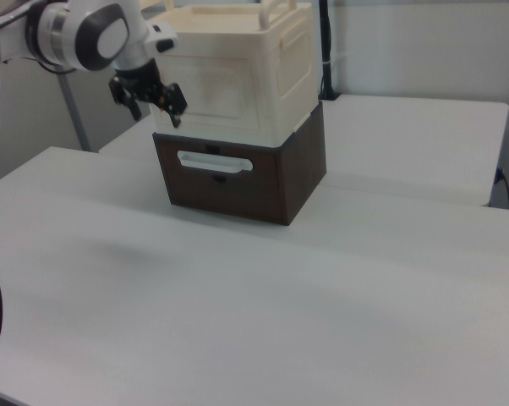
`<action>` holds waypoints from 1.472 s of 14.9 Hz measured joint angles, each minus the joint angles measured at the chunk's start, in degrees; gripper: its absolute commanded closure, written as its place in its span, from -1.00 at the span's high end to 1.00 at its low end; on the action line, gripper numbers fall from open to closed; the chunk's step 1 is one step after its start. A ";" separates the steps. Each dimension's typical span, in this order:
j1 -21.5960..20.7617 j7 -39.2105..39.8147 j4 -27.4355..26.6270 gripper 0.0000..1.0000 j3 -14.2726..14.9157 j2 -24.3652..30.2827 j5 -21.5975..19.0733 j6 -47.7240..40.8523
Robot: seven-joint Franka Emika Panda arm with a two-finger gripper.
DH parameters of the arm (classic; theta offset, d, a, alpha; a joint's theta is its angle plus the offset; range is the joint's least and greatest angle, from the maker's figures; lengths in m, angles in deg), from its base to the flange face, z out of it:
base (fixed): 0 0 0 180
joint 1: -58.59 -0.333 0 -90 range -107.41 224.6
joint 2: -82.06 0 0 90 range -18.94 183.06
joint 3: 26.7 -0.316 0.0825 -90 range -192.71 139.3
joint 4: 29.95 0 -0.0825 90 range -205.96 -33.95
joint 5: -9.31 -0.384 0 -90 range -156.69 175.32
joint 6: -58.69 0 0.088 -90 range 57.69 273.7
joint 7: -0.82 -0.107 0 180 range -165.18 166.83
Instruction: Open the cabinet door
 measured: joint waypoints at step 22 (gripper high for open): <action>-7.52 -8.02 7.28 -0.57 0.42 -7.53 11.94 22.47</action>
